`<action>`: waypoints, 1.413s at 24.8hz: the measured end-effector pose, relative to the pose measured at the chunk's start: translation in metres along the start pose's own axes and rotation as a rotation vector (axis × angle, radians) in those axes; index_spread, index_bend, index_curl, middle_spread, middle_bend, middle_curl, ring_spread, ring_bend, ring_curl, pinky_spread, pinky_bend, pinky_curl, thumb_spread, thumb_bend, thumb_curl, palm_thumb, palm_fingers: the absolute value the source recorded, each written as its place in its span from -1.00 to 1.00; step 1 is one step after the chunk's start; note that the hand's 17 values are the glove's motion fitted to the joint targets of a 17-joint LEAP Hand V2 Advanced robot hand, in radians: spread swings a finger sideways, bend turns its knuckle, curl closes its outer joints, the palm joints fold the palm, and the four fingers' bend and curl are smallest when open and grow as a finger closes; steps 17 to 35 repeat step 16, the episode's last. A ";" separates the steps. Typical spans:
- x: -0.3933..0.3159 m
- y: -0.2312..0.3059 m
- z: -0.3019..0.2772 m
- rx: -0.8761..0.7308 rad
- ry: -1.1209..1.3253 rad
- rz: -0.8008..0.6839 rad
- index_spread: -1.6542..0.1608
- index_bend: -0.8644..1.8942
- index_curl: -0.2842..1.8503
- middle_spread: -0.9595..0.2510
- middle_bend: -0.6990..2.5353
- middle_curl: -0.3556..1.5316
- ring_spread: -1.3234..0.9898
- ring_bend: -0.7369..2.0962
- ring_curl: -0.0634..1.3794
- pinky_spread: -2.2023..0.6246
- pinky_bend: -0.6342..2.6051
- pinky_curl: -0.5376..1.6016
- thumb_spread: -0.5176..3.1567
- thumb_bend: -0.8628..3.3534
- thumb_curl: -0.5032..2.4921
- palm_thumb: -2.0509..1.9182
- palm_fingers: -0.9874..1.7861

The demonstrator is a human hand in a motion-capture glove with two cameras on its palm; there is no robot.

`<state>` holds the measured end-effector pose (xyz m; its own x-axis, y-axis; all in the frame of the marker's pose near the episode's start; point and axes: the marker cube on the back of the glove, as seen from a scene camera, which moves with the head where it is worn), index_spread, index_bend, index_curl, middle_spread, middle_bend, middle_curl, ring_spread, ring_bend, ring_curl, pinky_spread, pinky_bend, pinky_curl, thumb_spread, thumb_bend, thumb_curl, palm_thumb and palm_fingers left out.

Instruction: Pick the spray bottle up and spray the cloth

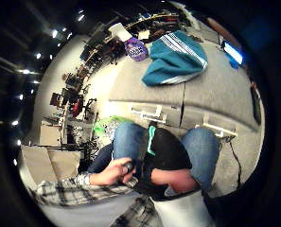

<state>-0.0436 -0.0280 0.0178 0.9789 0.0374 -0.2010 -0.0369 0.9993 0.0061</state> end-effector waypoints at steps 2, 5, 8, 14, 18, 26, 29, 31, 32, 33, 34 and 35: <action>-0.001 0.035 0.004 0.022 -0.024 0.022 0.37 -0.21 -0.41 0.43 -0.45 -0.32 0.26 -0.29 -0.50 0.71 -0.37 -0.25 -0.13 -0.59 -0.36 0.26 -0.23; -0.003 0.079 0.008 0.067 -0.039 0.040 0.37 -0.22 -0.41 0.44 -0.45 -0.31 0.27 -0.29 -0.50 0.71 -0.38 -0.26 -0.12 -0.59 -0.36 0.28 -0.21; -0.004 0.107 0.010 0.100 -0.039 0.046 0.38 -0.21 -0.41 0.45 -0.45 -0.31 0.27 -0.30 -0.50 0.71 -0.39 -0.26 -0.12 -0.59 -0.35 0.29 -0.19; -0.008 0.129 0.013 0.105 -0.044 0.065 0.39 -0.22 -0.40 0.45 -0.45 -0.30 0.27 -0.31 -0.51 0.71 -0.41 -0.27 -0.11 -0.60 -0.35 0.30 -0.17; -0.008 0.130 0.013 0.101 -0.045 0.063 0.39 -0.22 -0.40 0.46 -0.45 -0.30 0.27 -0.31 -0.51 0.71 -0.42 -0.27 -0.11 -0.60 -0.34 0.31 -0.17; -0.008 0.130 0.013 0.101 -0.045 0.063 0.39 -0.22 -0.40 0.46 -0.45 -0.30 0.27 -0.31 -0.51 0.71 -0.42 -0.27 -0.11 -0.60 -0.34 0.31 -0.17; -0.008 0.130 0.013 0.101 -0.045 0.063 0.39 -0.22 -0.40 0.46 -0.45 -0.30 0.27 -0.31 -0.51 0.71 -0.42 -0.27 -0.11 -0.60 -0.34 0.31 -0.17; -0.008 0.130 0.013 0.101 -0.045 0.063 0.39 -0.22 -0.40 0.46 -0.45 -0.30 0.27 -0.31 -0.51 0.71 -0.42 -0.27 -0.11 -0.60 -0.34 0.31 -0.17; -0.008 0.130 0.013 0.101 -0.045 0.063 0.39 -0.22 -0.40 0.46 -0.45 -0.30 0.27 -0.31 -0.51 0.71 -0.42 -0.27 -0.11 -0.60 -0.34 0.31 -0.17; -0.008 0.130 0.013 0.101 -0.045 0.063 0.39 -0.22 -0.40 0.46 -0.45 -0.30 0.27 -0.31 -0.51 0.71 -0.42 -0.27 -0.11 -0.60 -0.34 0.31 -0.17; -0.008 0.130 0.013 0.101 -0.045 0.063 0.39 -0.22 -0.40 0.46 -0.45 -0.30 0.27 -0.31 -0.51 0.71 -0.42 -0.27 -0.11 -0.60 -0.34 0.31 -0.17; -0.008 0.130 0.013 0.101 -0.045 0.063 0.39 -0.22 -0.40 0.46 -0.45 -0.30 0.27 -0.31 -0.51 0.71 -0.42 -0.27 -0.11 -0.60 -0.34 0.31 -0.17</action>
